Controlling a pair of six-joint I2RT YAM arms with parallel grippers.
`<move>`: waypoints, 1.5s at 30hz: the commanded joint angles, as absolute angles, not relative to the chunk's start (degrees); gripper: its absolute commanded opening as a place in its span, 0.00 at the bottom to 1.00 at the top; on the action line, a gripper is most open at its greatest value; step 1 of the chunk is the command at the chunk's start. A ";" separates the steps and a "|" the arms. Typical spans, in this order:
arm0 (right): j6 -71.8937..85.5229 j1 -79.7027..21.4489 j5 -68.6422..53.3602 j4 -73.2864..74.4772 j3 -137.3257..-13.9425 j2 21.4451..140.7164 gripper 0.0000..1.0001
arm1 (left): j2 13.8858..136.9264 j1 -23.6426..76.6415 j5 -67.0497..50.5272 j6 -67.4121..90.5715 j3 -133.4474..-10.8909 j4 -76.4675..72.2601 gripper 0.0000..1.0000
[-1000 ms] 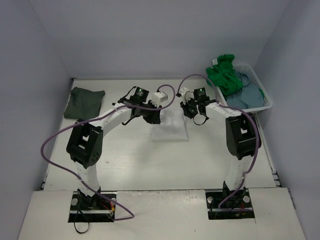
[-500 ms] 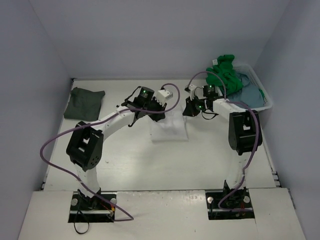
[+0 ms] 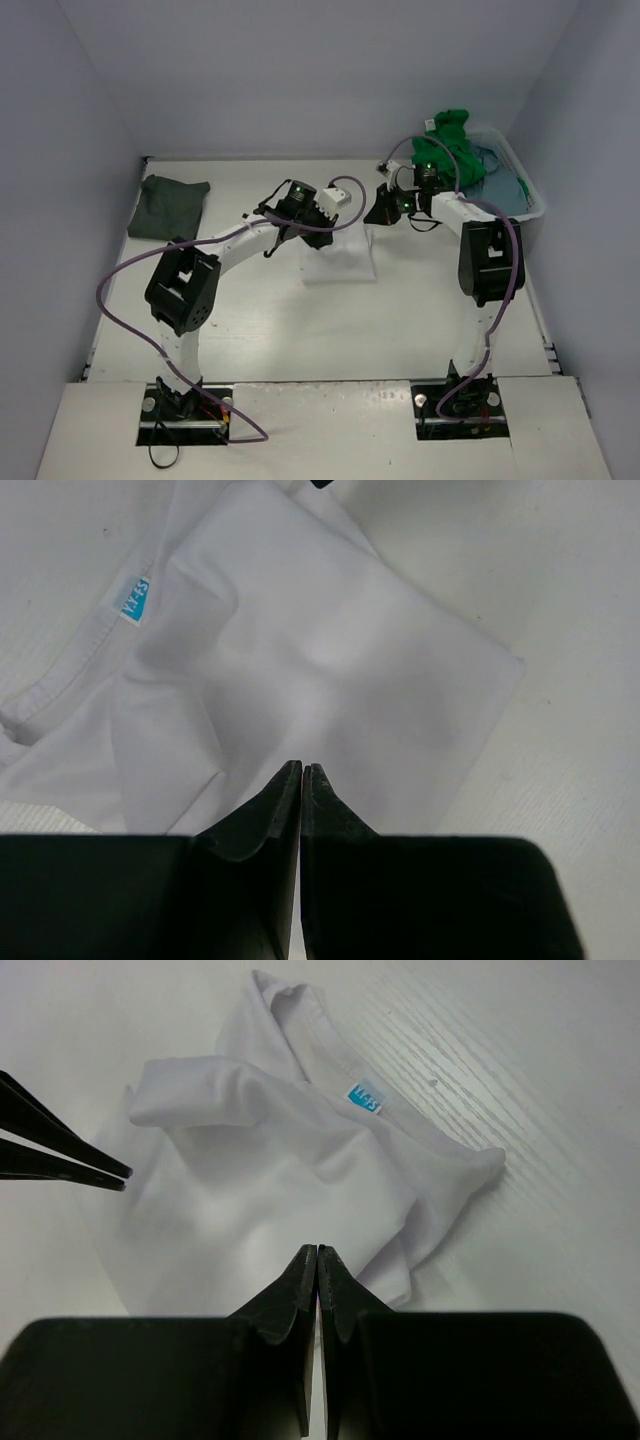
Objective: Fold and stack the t-shirts
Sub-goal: Smooth out the square-folded T-shirt at the center of the board.
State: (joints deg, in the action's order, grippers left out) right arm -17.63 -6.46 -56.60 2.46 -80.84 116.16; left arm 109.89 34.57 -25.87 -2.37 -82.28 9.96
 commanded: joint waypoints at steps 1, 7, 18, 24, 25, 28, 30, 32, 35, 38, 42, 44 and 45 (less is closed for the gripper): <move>-16.09 -6.68 -61.79 1.85 -83.93 117.42 0.00 | 109.60 34.98 -25.05 -3.16 -86.04 6.33 0.00; -15.91 -8.17 -61.70 1.85 -84.29 119.97 0.00 | 111.27 34.98 -24.61 -4.04 -86.05 6.06 0.00; -16.00 -9.75 -59.42 1.85 -83.59 120.50 0.00 | 110.48 34.72 -23.64 -4.92 -83.68 3.87 0.00; -16.26 -10.11 -54.85 1.93 -82.62 119.19 0.00 | 110.48 33.84 -20.67 -7.20 -82.53 2.46 0.00; -16.26 -10.11 -53.63 2.02 -82.44 118.92 0.00 | 110.65 33.66 -19.96 -7.73 -82.53 1.76 0.00; -16.43 -10.11 -51.95 2.46 -81.57 118.13 0.00 | 113.02 31.83 -18.55 -8.35 -83.66 1.41 0.00; -16.52 -10.11 -51.33 2.81 -81.12 117.69 0.00 | 115.22 30.59 -18.81 -8.26 -84.55 1.58 0.00; -16.96 -10.11 -51.24 3.08 -80.34 117.25 0.00 | 116.97 29.10 -18.81 -8.70 -85.43 1.58 0.00; -17.40 -10.02 -51.06 3.78 -80.07 117.25 0.00 | 118.21 27.43 -18.72 -8.97 -85.69 0.97 0.00; -17.93 -10.11 -51.06 4.39 -79.98 117.51 0.00 | 119.44 26.20 -18.90 -9.14 -86.48 0.88 0.00; -18.72 -10.55 -50.45 5.36 -80.24 118.30 0.00 | 120.23 25.23 -19.77 -8.62 -87.01 0.88 0.00; -18.90 -10.72 -50.27 5.45 -80.33 118.48 0.00 | 119.97 25.14 -20.30 -8.35 -86.92 -1.04 0.00; -18.98 -10.81 -50.01 5.54 -80.33 118.56 0.00 | 119.88 25.05 -20.48 -8.18 -86.92 -1.32 0.00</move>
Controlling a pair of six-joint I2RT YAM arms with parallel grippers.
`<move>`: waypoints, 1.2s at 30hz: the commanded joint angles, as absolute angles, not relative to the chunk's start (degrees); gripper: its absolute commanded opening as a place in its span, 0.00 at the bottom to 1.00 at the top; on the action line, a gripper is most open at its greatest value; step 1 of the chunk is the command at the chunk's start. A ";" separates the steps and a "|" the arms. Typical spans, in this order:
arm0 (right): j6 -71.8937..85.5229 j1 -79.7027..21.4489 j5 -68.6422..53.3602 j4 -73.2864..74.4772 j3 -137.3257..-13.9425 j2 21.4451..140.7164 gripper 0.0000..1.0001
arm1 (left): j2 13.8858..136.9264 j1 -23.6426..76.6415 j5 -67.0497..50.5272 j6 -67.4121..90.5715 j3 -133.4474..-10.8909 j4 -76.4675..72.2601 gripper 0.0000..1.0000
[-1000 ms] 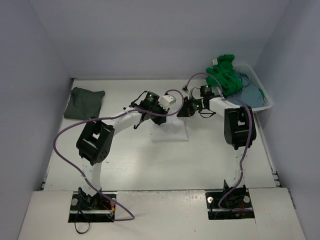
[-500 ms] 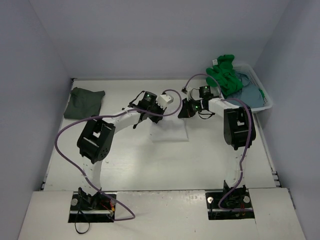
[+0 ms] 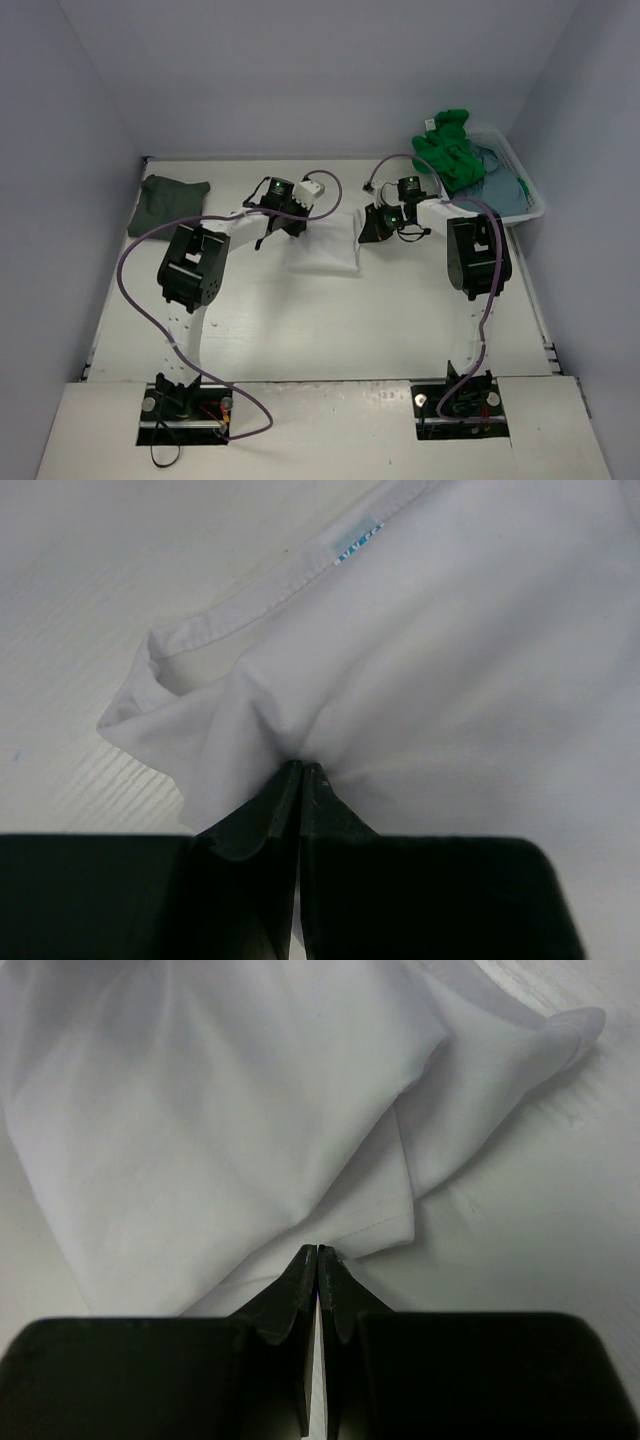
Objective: Fold and stack the t-shirts
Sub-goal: Smooth out the square-folded T-shirt at the center of the board.
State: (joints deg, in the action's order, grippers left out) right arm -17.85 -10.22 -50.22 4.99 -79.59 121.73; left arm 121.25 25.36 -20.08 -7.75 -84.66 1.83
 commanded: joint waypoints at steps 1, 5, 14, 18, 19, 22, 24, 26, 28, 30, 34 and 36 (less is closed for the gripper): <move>-19.07 -10.81 -50.01 5.54 -80.42 118.65 0.00 | 119.53 25.05 -20.65 -8.00 -86.92 -1.23 0.00; -19.33 -10.81 -49.13 6.06 -81.30 118.39 0.00 | 117.86 25.05 -22.06 -6.95 -87.71 -0.18 0.00; -21.27 -11.16 -45.53 10.44 -82.88 113.38 0.00 | 111.63 24.70 -24.43 -5.19 -93.51 8.26 0.17; -21.45 -11.77 -45.18 12.48 -84.72 112.24 0.00 | 109.16 24.08 -23.73 -6.50 -96.59 12.21 0.19; -21.18 -12.04 -45.00 12.65 -85.07 111.89 0.00 | 108.64 23.82 -23.64 -6.59 -96.85 12.74 0.19; -20.83 -13.44 -45.18 14.06 -87.36 111.80 0.00 | 108.11 21.98 -23.38 -6.94 -97.12 14.84 0.19; -20.48 -14.32 -46.13 14.41 -88.32 111.97 0.00 | 108.02 21.19 -23.29 -7.56 -96.51 15.47 0.19; -20.39 -16.17 -45.62 14.77 -89.81 113.20 0.00 | 108.02 20.57 -23.20 -7.65 -95.37 15.64 0.18; -20.39 -18.01 -45.97 14.68 -90.87 115.12 0.00 | 107.93 19.78 -23.64 -7.56 -93.43 15.47 0.13; -19.87 -18.81 -46.58 14.59 -92.71 116.80 0.00 | 108.37 19.69 -23.73 -7.38 -92.73 16.43 0.04; -18.72 -20.39 -47.37 13.89 -95.62 120.84 0.00 | 109.95 19.60 -26.01 -6.42 -93.25 18.71 0.02; -18.28 -20.92 -47.20 13.62 -96.67 122.25 0.00 | 110.91 19.51 -26.45 -5.63 -93.51 19.68 0.03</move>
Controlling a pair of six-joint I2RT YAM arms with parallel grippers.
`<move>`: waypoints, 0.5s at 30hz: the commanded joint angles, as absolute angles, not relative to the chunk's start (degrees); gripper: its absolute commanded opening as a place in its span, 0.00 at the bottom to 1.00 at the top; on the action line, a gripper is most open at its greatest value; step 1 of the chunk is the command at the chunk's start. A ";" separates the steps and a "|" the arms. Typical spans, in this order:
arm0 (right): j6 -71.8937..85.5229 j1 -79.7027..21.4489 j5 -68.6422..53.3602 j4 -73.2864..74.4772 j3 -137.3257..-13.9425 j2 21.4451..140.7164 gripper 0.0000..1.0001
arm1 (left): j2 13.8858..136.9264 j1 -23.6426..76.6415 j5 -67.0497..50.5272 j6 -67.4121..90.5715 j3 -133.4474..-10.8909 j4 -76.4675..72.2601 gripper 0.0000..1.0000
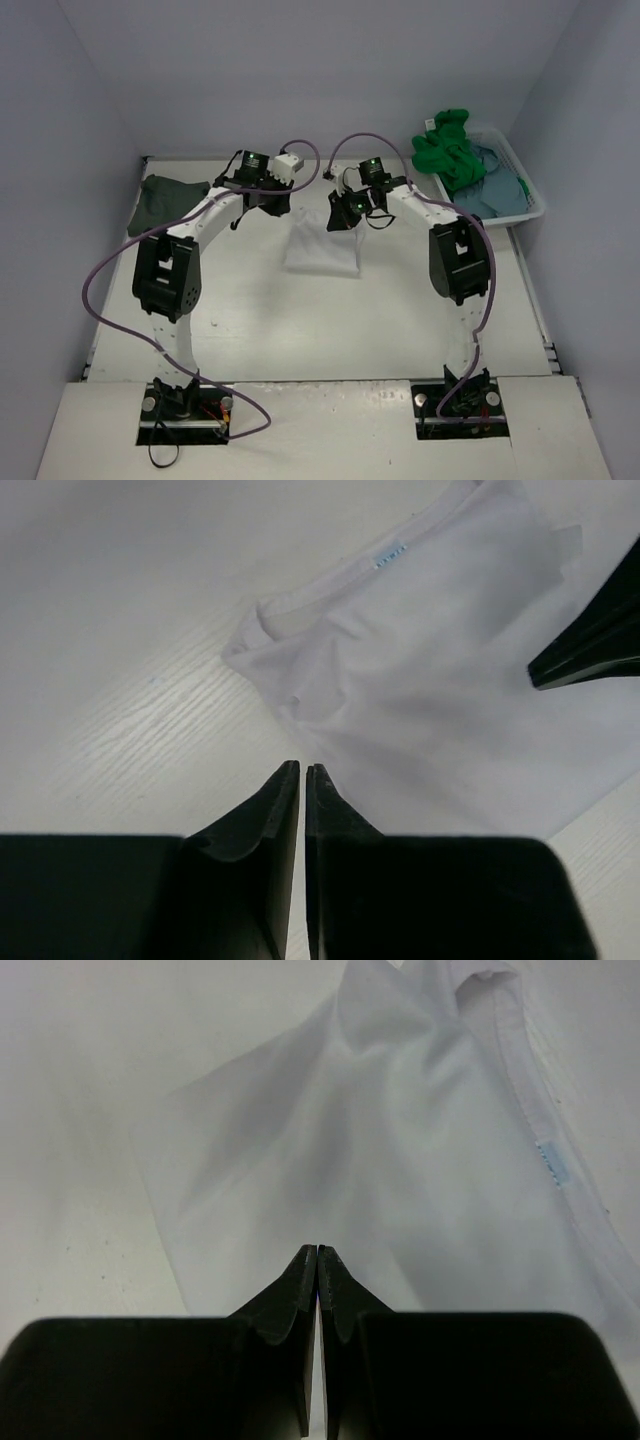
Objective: Fold and stack the t-shirts
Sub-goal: Smooth out the square-folded T-shirt at the center of the board.
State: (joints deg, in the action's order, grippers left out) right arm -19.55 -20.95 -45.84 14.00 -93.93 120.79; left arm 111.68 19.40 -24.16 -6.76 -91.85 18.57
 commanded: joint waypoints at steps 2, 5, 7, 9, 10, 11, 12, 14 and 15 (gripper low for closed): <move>-17.41 -21.09 -48.16 12.83 -97.38 123.75 0.00 | 111.53 19.51 -27.51 -5.45 -93.69 20.30 0.07; -16.96 -21.88 -48.69 12.04 -97.73 125.33 0.00 | 112.24 19.16 -28.47 -4.84 -93.52 20.31 0.09; -16.61 -22.50 -48.69 11.95 -98.26 126.47 0.00 | 111.97 18.55 -30.13 -3.78 -92.82 19.52 0.09; -16.61 -23.20 -48.25 11.95 -98.35 127.09 0.00 | 111.45 18.28 -31.72 -1.94 -91.85 18.20 0.07; -16.61 -23.46 -48.25 11.95 -98.18 127.09 0.00 | 111.36 18.28 -32.08 -1.50 -91.41 16.98 0.06; -16.70 -23.55 -47.99 11.95 -98.00 127.09 0.00 | 111.36 18.28 -32.52 -0.89 -91.06 16.53 0.05; -16.70 -23.82 -47.81 11.95 -97.82 127.00 0.00 | 111.44 18.28 -32.95 -0.70 -91.23 16.44 0.04; -17.05 -23.99 -47.38 11.95 -97.12 126.83 0.00 | 112.14 18.28 -34.53 1.39 -92.02 16.43 0.01; -17.14 -24.08 -47.29 12.04 -96.86 126.65 0.00 | 112.32 18.28 -35.06 1.93 -92.20 16.26 0.01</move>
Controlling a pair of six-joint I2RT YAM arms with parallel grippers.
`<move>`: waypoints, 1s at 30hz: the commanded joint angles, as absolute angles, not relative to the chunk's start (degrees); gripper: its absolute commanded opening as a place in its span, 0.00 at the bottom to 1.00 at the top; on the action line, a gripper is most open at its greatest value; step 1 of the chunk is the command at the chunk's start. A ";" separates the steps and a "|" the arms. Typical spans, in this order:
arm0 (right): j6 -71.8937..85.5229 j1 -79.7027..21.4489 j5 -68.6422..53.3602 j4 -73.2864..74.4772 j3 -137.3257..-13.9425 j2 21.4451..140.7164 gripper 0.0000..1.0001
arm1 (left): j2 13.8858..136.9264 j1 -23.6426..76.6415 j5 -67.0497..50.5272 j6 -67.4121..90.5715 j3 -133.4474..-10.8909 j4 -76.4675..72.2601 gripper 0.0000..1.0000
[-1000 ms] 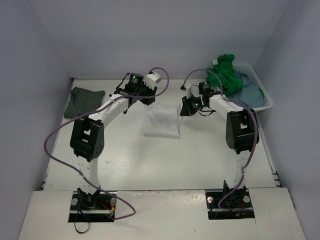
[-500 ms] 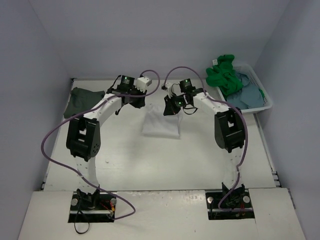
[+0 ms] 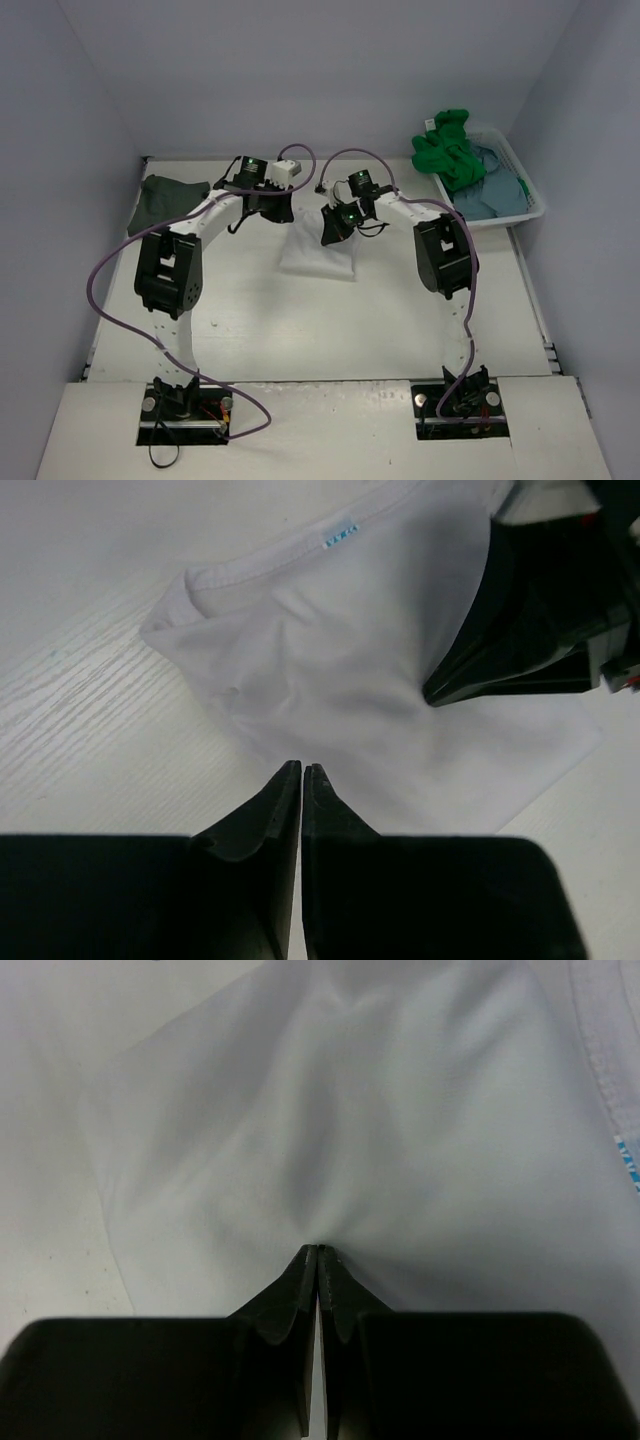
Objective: Fold and stack the t-shirts
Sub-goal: Smooth out the square-folded T-shirt at the center of the board.
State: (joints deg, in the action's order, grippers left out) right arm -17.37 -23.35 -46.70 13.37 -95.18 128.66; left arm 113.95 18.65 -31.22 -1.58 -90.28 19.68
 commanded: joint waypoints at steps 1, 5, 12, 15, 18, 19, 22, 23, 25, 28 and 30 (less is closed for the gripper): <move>-17.31 -24.08 -47.20 11.95 -96.51 126.56 0.00 | 112.50 18.28 -35.68 2.28 -92.28 15.91 0.00; -17.93 -24.08 -46.50 12.04 -95.28 126.30 0.00 | 113.03 18.28 -37.88 4.48 -92.20 14.24 0.00; -18.02 -24.08 -46.76 11.95 -94.22 125.33 0.00 | 115.48 18.28 -38.76 5.45 -92.28 11.08 0.00; -18.19 -23.91 -46.67 11.95 -93.69 124.89 0.00 | 117.59 18.28 -38.41 5.80 -93.25 10.64 0.00; -18.54 -23.82 -46.76 12.04 -92.82 124.45 0.00 | 119.61 18.28 -36.40 5.71 -94.13 10.20 0.00; -18.81 -23.82 -47.11 11.95 -92.03 124.02 0.00 | 120.66 18.28 -34.04 5.71 -94.30 9.24 0.00; -18.81 -23.73 -47.46 11.95 -91.15 123.66 0.00 | 121.28 18.28 -31.65 5.97 -94.13 7.13 0.00; -18.98 -23.73 -47.81 11.95 -90.97 123.49 0.00 | 121.55 18.19 -31.21 6.15 -94.30 6.68 0.00; -19.07 -23.64 -48.08 11.95 -90.44 123.49 0.00 | 122.25 18.19 -29.45 6.59 -94.66 5.28 0.00; -19.34 -23.47 -48.16 11.95 -90.18 123.49 0.00 | 122.96 18.19 -28.22 7.12 -95.01 3.52 0.00; -19.42 -23.38 -48.16 11.95 -90.18 123.57 0.00 | 122.96 18.19 -27.51 7.38 -95.54 2.73 0.00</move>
